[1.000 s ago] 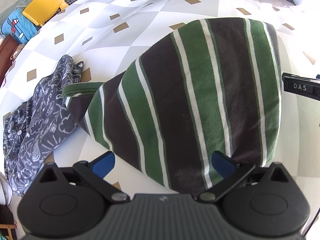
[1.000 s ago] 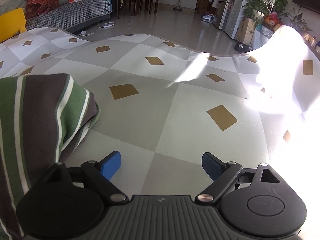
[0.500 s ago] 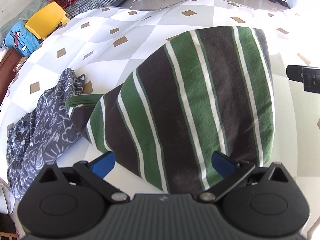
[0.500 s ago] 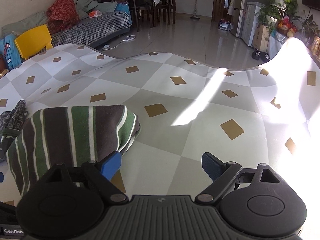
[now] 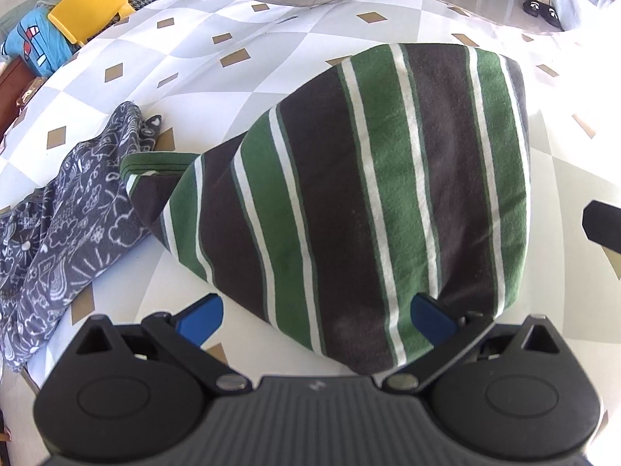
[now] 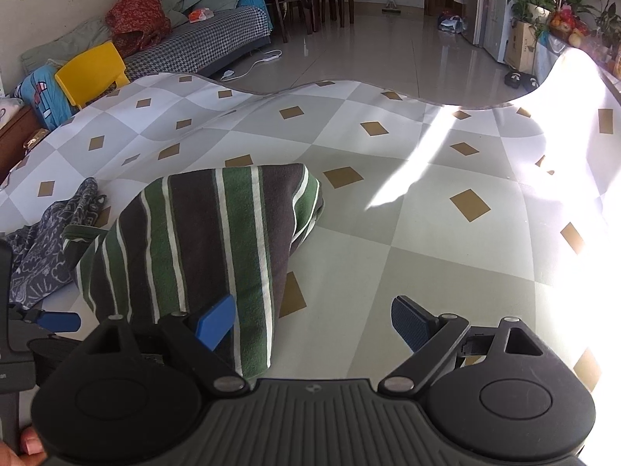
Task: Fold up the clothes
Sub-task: 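Move the right tool to the striped cloth edge and close on it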
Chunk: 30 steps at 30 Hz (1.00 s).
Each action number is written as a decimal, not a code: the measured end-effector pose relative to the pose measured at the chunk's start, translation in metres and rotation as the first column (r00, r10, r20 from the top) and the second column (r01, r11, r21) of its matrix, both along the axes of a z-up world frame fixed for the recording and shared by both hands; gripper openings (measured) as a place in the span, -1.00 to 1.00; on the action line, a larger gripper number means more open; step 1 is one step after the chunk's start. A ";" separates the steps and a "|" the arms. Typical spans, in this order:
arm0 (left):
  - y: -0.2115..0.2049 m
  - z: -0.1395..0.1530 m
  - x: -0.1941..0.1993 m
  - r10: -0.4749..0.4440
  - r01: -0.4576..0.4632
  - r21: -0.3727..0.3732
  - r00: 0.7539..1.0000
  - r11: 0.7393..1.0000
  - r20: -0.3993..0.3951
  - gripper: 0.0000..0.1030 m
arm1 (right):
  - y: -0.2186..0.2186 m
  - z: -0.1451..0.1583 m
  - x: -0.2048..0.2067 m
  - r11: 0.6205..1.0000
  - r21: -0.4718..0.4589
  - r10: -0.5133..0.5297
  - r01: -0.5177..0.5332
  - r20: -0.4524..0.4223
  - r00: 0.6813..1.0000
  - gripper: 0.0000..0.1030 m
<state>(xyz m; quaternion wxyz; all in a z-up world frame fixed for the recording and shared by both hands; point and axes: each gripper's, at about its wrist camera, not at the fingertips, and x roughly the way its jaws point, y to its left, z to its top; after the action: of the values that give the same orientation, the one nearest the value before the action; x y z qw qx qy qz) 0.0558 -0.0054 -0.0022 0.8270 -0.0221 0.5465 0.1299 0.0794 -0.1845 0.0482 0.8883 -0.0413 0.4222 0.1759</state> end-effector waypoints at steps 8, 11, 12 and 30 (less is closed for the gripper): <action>0.014 0.002 0.003 0.050 -0.050 -0.002 0.999 0.999 0.004 1.00 | 0.006 -0.002 0.012 0.997 0.069 -0.016 0.016 0.001 1.000 0.69; 0.022 0.001 0.004 0.087 -0.087 -0.003 0.996 0.996 -0.003 1.00 | 0.009 -0.008 0.020 0.995 0.092 -0.026 0.029 -0.031 0.999 0.64; 0.024 0.000 0.004 0.097 -0.097 -0.005 0.995 0.995 -0.006 1.00 | 0.010 -0.012 0.022 0.995 0.095 -0.031 0.035 -0.045 0.999 0.63; 0.038 -0.018 0.011 0.157 -0.160 -0.030 0.984 0.987 -0.088 1.00 | 0.033 -0.073 0.052 0.974 0.203 -0.059 0.102 -0.207 0.977 0.25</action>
<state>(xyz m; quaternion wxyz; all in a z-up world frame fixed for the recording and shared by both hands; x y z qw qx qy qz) 0.0666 0.0321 -0.0205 0.7893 -0.0753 0.5802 0.1862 0.1314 -0.1512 -0.0243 0.8474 0.0887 0.4891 0.1867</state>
